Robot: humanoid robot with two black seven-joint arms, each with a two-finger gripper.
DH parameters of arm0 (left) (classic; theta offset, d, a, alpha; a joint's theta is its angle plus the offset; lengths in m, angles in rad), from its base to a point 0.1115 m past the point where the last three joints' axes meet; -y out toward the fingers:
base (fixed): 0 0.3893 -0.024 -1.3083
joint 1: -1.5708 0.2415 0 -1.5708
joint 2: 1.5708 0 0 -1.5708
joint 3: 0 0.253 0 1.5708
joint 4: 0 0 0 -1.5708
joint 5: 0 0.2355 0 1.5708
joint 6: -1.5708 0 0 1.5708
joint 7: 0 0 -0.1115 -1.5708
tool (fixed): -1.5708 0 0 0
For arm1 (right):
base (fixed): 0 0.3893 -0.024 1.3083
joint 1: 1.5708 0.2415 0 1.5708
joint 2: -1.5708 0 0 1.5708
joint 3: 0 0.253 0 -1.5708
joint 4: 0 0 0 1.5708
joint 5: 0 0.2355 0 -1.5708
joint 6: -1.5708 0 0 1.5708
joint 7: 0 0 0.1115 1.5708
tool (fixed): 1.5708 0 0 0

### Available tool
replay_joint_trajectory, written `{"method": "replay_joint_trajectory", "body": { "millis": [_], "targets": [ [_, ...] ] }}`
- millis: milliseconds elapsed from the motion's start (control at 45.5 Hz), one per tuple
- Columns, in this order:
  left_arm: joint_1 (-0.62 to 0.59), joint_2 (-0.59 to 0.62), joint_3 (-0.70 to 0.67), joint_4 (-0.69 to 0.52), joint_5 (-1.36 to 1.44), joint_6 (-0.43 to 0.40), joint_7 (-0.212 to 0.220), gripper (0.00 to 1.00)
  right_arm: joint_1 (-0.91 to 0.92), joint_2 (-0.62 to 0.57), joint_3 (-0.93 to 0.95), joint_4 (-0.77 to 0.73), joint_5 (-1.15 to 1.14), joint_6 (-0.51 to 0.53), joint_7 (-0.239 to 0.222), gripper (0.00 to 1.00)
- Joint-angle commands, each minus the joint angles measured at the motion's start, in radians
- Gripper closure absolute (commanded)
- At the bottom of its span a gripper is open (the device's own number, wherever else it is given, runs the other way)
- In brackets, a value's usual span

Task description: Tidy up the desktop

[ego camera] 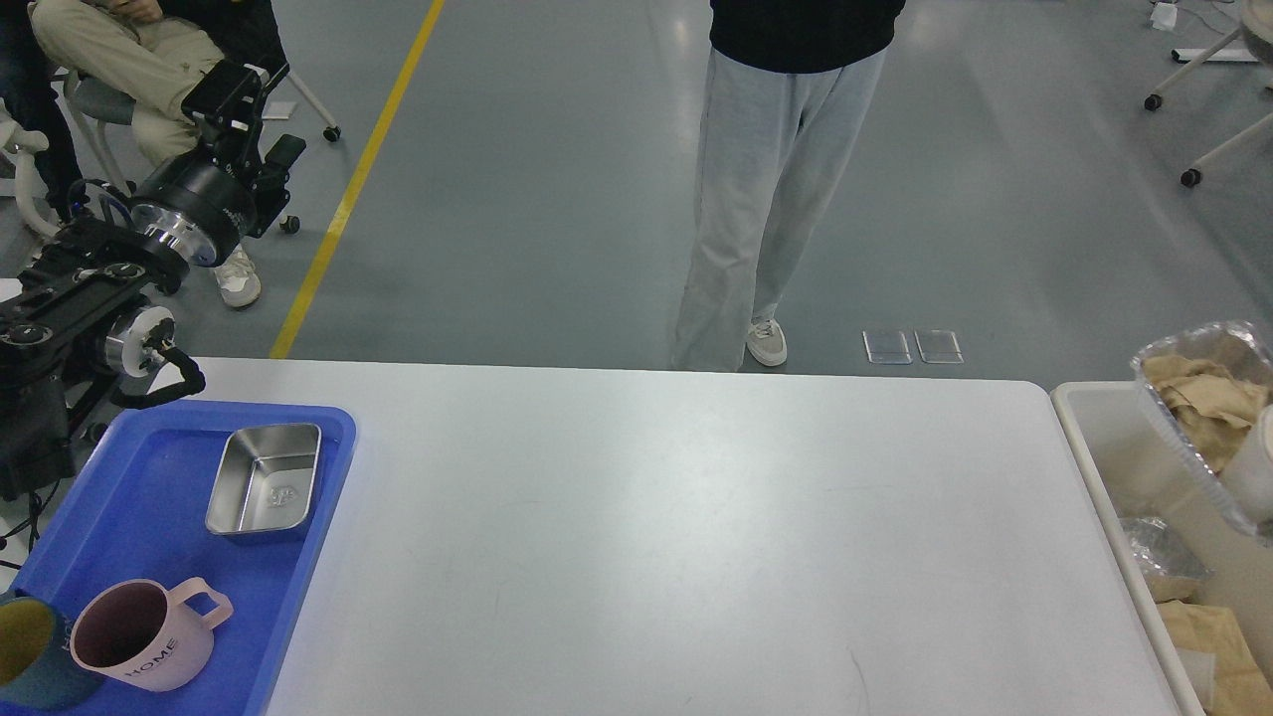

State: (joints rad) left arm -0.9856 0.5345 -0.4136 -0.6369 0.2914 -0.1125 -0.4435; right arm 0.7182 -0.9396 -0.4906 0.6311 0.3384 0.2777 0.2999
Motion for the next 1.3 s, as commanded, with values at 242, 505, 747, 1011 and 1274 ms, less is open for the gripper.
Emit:
{"method": "replay_joint_trajectory", "body": {
  "millis": [242,505,747,1011,1274],
  "targets": [
    [0.168,-0.008,-0.278,0.0,0.0,-0.007,-0.011,0.1,-0.187,0.015,0.082,-0.004,0.1,-0.009,0.007,1.0],
    [0.183,-0.011,-0.3,0.002,0.0,-0.006,-0.012,0.09,-0.246,0.041,0.142,-0.017,0.099,-0.041,-0.001,0.98],
    [0.185,-0.022,-0.301,0.002,-0.001,-0.003,-0.015,0.07,-0.256,0.051,0.175,-0.056,0.1,-0.126,0.001,0.0],
    [0.185,-0.022,-0.317,0.002,-0.001,0.0,-0.015,0.05,-0.275,0.056,0.196,-0.056,0.099,-0.137,0.001,0.0],
    [0.185,-0.024,-0.329,0.003,-0.001,0.023,-0.008,0.04,-0.275,0.058,0.251,-0.054,0.094,-0.135,0.002,0.0]
  ]
}}
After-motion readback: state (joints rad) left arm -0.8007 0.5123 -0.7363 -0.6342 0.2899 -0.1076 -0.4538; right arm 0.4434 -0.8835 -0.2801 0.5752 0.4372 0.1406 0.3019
